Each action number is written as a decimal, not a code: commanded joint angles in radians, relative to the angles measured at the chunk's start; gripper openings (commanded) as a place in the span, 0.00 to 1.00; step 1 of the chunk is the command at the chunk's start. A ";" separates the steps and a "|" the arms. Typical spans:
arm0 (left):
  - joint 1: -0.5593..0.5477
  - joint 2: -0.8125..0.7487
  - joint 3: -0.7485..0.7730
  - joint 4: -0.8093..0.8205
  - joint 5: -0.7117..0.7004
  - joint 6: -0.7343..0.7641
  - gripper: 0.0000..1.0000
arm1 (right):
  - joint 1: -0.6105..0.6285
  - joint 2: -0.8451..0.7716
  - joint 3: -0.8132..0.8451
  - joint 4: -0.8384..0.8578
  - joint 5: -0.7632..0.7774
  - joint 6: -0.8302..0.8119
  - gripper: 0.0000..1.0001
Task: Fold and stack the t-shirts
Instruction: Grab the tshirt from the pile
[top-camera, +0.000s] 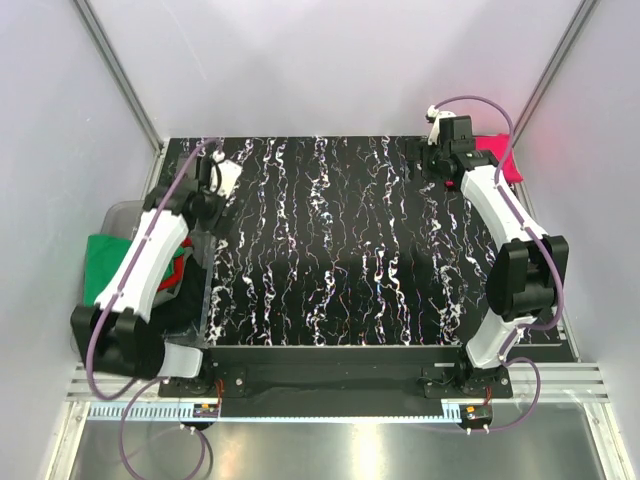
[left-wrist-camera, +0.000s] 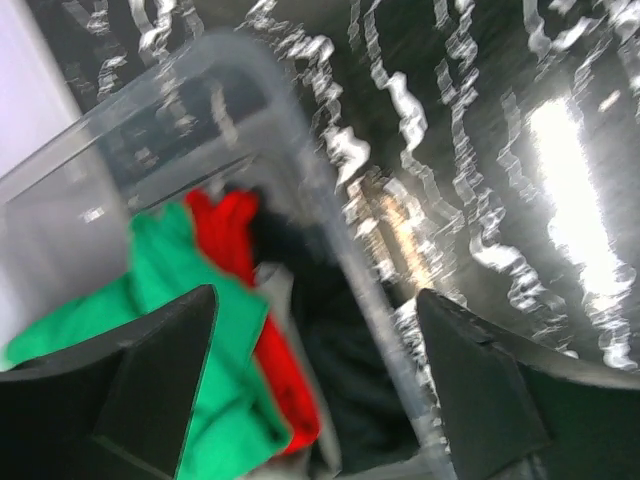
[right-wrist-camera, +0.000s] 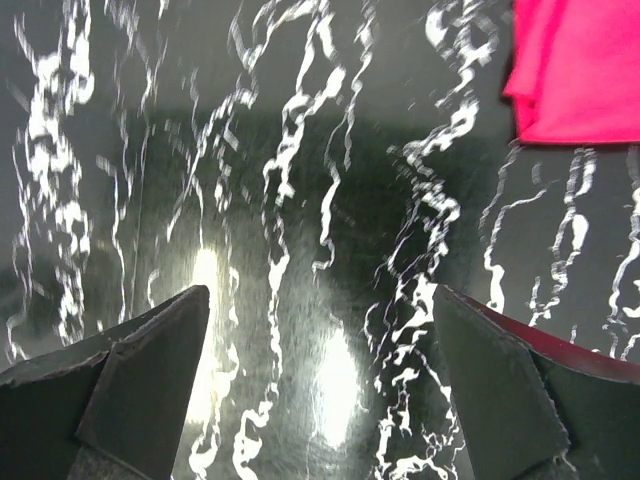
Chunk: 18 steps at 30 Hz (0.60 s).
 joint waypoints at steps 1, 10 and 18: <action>0.025 -0.145 -0.113 0.092 -0.144 0.118 0.82 | 0.020 -0.049 -0.046 0.010 -0.084 -0.089 1.00; 0.205 -0.206 -0.177 0.018 -0.149 0.165 0.59 | 0.020 -0.011 -0.032 -0.064 -0.360 -0.121 1.00; 0.298 -0.138 -0.195 -0.039 -0.088 0.178 0.49 | 0.020 0.009 -0.014 -0.068 -0.455 -0.102 1.00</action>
